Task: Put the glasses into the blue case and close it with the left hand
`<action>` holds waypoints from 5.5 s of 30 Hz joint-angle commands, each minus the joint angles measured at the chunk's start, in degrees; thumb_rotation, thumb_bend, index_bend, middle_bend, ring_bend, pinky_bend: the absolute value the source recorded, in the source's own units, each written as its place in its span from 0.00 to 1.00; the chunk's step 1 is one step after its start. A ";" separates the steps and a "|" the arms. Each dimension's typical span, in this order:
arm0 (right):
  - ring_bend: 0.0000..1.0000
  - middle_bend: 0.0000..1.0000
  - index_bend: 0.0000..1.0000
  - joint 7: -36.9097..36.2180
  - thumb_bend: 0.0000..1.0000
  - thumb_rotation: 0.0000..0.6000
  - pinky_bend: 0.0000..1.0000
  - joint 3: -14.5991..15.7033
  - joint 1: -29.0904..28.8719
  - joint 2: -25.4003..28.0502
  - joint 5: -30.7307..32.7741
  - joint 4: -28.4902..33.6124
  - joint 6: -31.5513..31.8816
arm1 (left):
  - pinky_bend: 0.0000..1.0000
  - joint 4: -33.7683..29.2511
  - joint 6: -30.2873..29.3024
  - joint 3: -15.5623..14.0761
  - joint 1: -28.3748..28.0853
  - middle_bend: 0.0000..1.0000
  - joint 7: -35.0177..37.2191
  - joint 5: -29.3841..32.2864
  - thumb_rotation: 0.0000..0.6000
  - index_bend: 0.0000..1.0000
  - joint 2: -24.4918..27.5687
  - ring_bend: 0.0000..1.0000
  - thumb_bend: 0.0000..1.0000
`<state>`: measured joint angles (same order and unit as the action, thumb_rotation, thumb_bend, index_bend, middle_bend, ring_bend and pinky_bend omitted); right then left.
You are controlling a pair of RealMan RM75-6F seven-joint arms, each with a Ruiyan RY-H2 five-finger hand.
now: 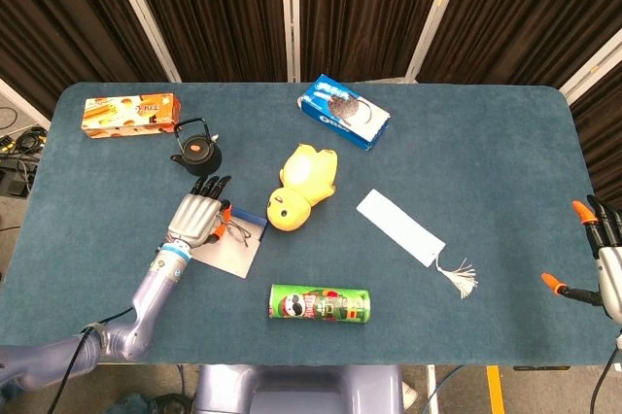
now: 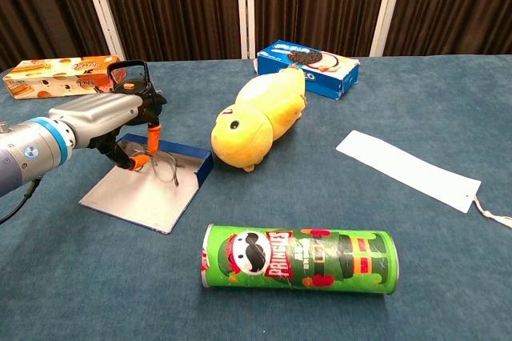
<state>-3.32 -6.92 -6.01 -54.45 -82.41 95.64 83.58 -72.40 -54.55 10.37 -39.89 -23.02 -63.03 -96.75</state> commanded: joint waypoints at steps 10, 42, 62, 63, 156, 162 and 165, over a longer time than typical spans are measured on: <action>0.00 0.00 0.00 0.14 0.00 1.00 0.00 0.12 0.00 -0.01 -0.23 0.18 0.02 | 0.00 -0.69 -2.18 -0.79 0.70 0.00 5.64 -4.88 1.00 0.00 1.59 0.00 0.03; 0.00 0.00 0.00 0.52 0.00 1.00 0.00 -0.08 -0.77 -0.69 1.42 -0.75 -1.99 | 0.00 12.97 5.37 1.59 -6.65 0.00 2.31 -1.18 1.00 0.00 -5.74 0.00 0.04; 0.00 0.00 0.00 0.29 0.00 1.00 0.00 -0.02 -0.93 -0.79 1.67 -1.00 -2.47 | 0.00 12.63 5.90 1.91 -8.72 0.00 -3.02 0.85 1.00 0.00 -4.37 0.00 0.04; 0.00 0.00 0.00 0.29 0.00 1.00 0.00 -0.02 -0.90 -0.75 1.59 -0.97 -2.38 | 0.00 11.53 5.66 1.67 -8.40 0.00 -2.93 0.71 1.00 0.00 -3.64 0.00 0.04; 0.00 0.00 0.00 -0.27 0.00 1.00 0.00 0.64 -0.72 -0.44 0.03 -0.40 -1.75 | 0.00 2.79 -1.70 -7.81 4.90 0.00 14.60 -17.69 1.00 0.30 2.86 0.00 0.49; 0.00 0.00 0.00 -0.12 0.00 1.00 0.00 0.64 -0.86 -0.57 0.22 -0.53 -2.06 | 0.00 4.54 -0.35 -6.02 3.49 0.00 14.72 -16.25 1.00 0.32 1.53 0.00 0.50; 0.00 0.00 0.00 -0.16 0.00 1.00 0.00 0.58 -0.93 -0.56 0.42 -0.56 -2.25 | 0.00 4.86 0.05 -5.76 3.18 0.00 14.95 -15.88 1.00 0.35 1.19 0.00 0.50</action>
<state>-3.47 -6.32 -6.92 -55.02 -82.01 95.08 81.35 -67.57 -54.54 4.58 -36.66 -8.13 -78.96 -95.50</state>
